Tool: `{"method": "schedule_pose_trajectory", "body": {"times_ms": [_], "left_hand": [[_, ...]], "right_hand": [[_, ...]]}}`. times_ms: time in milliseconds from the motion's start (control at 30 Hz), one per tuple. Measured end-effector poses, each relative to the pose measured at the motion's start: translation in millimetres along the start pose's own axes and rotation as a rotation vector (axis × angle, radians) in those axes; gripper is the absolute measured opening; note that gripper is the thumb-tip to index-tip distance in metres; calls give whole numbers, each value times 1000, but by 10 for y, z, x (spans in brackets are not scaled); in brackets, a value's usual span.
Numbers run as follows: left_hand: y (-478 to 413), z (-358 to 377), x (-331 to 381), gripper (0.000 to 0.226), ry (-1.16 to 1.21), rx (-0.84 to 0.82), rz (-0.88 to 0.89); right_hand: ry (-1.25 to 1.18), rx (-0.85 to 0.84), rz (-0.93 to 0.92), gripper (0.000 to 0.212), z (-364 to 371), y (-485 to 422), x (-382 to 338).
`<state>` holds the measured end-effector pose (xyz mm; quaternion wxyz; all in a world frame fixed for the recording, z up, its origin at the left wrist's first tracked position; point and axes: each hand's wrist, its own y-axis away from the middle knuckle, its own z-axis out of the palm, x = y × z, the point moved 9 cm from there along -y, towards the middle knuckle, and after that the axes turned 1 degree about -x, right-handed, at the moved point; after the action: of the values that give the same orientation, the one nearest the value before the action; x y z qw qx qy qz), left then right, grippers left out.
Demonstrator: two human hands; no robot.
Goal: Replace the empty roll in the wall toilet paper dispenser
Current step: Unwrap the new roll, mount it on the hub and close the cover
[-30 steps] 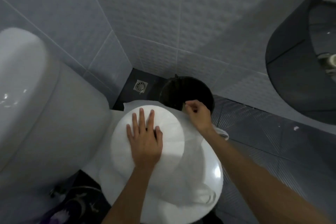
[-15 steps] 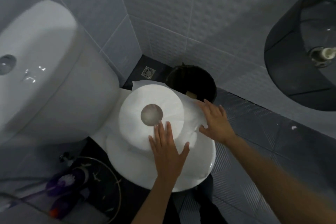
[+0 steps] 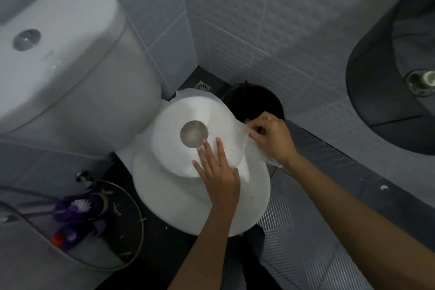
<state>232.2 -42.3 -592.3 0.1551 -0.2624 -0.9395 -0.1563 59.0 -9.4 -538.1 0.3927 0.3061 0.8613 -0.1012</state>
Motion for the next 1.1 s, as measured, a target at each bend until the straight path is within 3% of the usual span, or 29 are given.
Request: {"method": "schedule_pose_trajectory", "body": {"times_ms": [100, 200, 333, 467, 733, 867, 1000, 1100], "left_hand": [[17, -98, -4, 74, 45, 37, 61], [127, -213, -47, 79, -28, 49, 243], [180, -299, -376, 78, -227, 68, 410], [70, -447, -826, 62, -277, 89, 316], [-174, -645, -1100, 65, -376, 125, 254], [-229, -654, -1264, 76, -271, 132, 169], [-181, -713, -1397, 68, -23, 137, 114], [-130, -839, -1380, 48, 205, 218, 32]], "right_hand": [[-153, 18, 110, 9, -72, -53, 38], [-354, -15, 254, 14, 26, -116, 148], [-269, -51, 248, 15, 182, -258, 164], [-157, -134, 203, 24, 393, -370, 137], [-134, -266, 152, 38, 739, -537, -108], [-191, -341, 180, 38, 837, -589, -66], [-346, -193, 358, 33, 671, -557, 222], [-197, 4, 315, 18, 412, -625, 258]]}}
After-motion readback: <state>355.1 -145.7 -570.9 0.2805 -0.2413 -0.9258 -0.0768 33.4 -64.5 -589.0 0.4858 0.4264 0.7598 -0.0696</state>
